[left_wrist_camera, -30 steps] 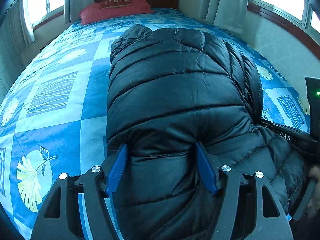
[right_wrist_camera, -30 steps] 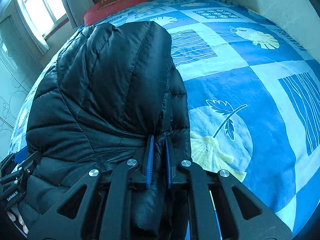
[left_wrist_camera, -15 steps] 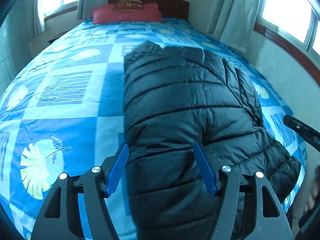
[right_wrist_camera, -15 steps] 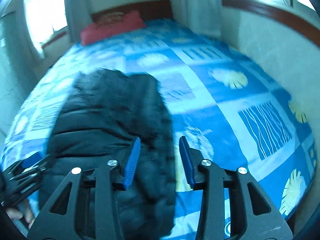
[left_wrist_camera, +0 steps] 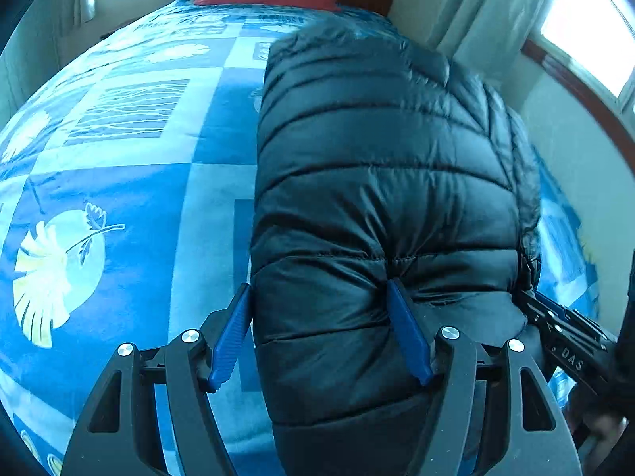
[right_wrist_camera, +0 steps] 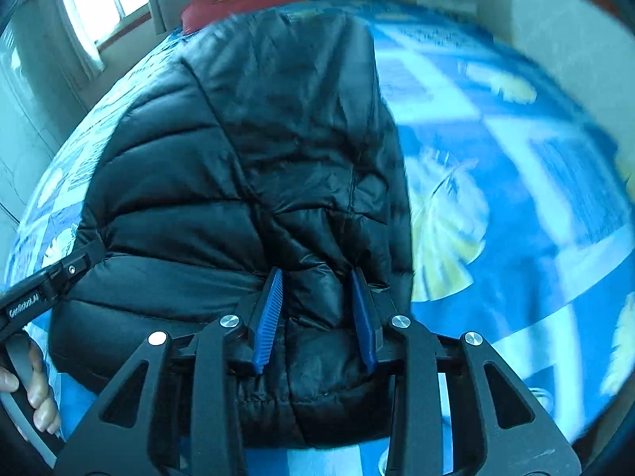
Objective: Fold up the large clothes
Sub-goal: 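Grasp the jacket bundle end with the left tool while the right tool holds its edge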
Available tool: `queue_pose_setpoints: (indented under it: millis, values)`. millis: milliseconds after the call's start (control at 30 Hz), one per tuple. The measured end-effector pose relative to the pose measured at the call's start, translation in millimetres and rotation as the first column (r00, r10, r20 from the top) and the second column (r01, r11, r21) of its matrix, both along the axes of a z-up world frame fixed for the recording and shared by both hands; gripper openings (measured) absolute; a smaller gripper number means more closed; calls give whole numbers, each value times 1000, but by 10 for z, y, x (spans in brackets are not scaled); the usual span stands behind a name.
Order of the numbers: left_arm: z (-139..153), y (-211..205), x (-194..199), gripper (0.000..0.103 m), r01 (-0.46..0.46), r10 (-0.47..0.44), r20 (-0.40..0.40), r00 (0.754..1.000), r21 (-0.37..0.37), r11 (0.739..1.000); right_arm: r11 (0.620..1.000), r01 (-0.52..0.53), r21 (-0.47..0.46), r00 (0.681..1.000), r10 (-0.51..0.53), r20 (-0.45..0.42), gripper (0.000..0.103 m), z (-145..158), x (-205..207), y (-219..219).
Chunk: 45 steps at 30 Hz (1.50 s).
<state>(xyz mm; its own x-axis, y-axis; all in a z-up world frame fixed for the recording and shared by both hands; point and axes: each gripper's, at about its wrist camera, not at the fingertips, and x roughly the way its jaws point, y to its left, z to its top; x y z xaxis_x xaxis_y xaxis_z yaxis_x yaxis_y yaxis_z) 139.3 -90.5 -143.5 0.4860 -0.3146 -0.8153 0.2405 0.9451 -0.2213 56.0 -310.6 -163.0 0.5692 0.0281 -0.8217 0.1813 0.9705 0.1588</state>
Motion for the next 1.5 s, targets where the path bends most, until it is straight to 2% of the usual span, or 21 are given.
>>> queue_pose_setpoints:
  millis: [133,233,300,367,433,467,567,667,800,833,900,967,1100,1500]
  values:
    - [-91,18,62,67,-5,4,-23,1000,-16,1000,1000,7,-9,1000,-7,21,33,-6,-7,22]
    - [26,77,61,66,2,-3,-36,999,-22,1000,1000,0,-31,1000,0,15,33,164,-45,81]
    - [214,142,42,66,-8,7,-35,999,-10,1000,999,-4,-51,1000,5,14,33,387,-80,105]
    - [455,204,21,66,-17,18,24,1000,-31,999,997,-3,-76,998,8,64,35,698,-104,118]
    - [678,234,61,66,-19,24,90,996,-54,998,996,0,-90,992,11,128,44,951,-47,108]
    - [773,220,131,66,-16,23,122,992,-58,998,996,-6,-93,986,21,166,45,1060,11,101]
    - [860,115,388,66,-21,29,159,987,-53,998,994,-27,-107,970,52,239,45,1240,424,66]
    - [808,-31,627,66,-23,34,142,989,-74,997,993,-57,-103,967,80,242,45,1145,796,23]
    - [516,-230,922,66,-27,31,71,997,-54,998,989,-80,-127,980,102,172,45,758,1197,17]
    - [454,-252,962,69,-33,37,67,997,-54,998,989,-77,-130,983,97,157,45,657,1240,1]
    - [360,-261,968,74,-44,48,80,996,-47,998,988,-78,-130,985,96,145,45,505,1267,4]
    - [270,-271,996,74,-47,50,66,997,-53,997,990,-77,-120,987,92,134,46,370,1305,-4]
    - [161,-320,1050,76,-52,53,57,997,-15,999,992,-69,-110,989,83,124,46,222,1388,-21]
    - [-77,-350,1151,79,-84,84,27,996,-12,996,993,-42,-108,986,58,156,46,0,1444,-41]
